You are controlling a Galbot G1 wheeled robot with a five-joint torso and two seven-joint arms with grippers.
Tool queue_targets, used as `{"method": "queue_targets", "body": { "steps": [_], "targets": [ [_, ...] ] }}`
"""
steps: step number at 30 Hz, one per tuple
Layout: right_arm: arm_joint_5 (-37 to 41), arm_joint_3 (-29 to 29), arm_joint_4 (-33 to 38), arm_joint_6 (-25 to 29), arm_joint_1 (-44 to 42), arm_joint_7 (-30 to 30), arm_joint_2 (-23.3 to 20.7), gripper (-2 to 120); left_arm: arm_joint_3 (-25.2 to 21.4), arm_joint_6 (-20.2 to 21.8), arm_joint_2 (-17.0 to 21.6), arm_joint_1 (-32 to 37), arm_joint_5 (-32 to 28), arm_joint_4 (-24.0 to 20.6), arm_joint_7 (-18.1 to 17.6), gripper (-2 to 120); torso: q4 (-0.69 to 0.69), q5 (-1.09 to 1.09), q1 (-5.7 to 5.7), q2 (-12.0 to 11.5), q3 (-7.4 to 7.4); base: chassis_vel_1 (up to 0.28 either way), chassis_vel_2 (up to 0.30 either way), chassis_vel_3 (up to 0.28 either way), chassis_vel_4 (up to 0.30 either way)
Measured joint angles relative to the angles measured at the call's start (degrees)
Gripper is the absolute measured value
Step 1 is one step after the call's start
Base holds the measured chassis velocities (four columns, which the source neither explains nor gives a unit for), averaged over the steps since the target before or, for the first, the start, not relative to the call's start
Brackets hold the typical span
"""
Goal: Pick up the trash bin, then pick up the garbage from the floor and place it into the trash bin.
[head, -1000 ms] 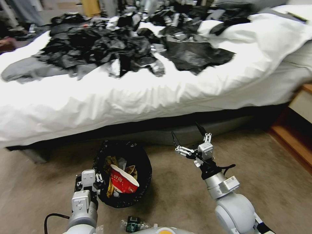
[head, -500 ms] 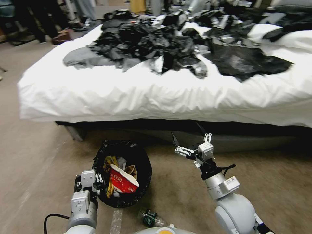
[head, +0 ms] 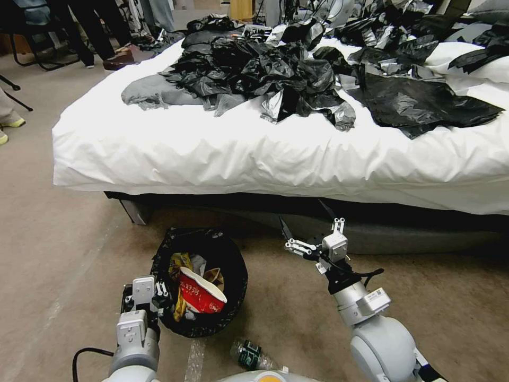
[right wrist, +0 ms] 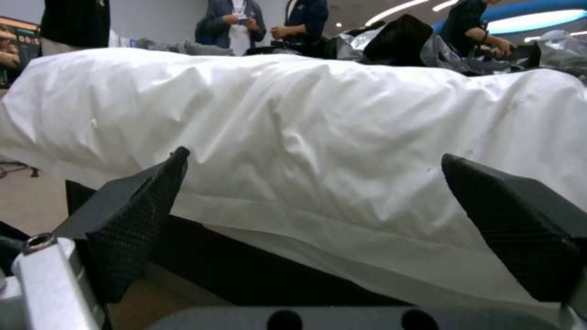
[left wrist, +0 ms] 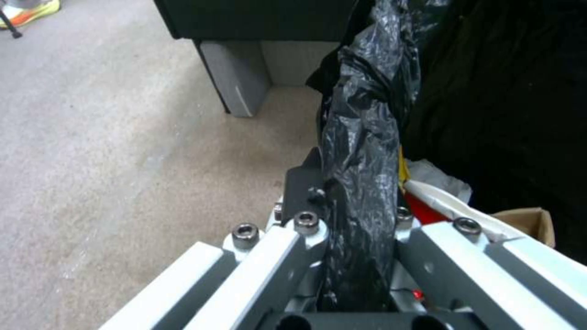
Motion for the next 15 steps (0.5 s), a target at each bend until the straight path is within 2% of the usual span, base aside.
{"method": "queue_targets", "body": {
  "steps": [7,14,15],
  "targets": [
    [0.03,-0.1,-0.02,-0.05,0.02,-0.08,0.09,100,-0.01,0.09,0.0,-0.16,0.0,0.1,0.0,1,0.0,0.0,0.0,0.0,0.0,0.028,-0.038,-0.041,0.037],
    [0.05,-0.05,-0.03,-0.04,-0.21,-0.12,0.11,100,0.0,0.16,0.03,-0.24,0.0,0.14,0.0,1,0.0,0.01,0.0,0.0,-0.01,0.181,-0.186,-0.173,0.188],
    [0.05,-0.03,-0.03,-0.03,-0.23,-0.12,0.11,100,0.01,0.17,0.03,-0.22,0.0,0.14,0.0,1,0.0,-0.05,0.0,0.0,-0.01,0.218,-0.221,-0.223,0.24]
  ]
}}
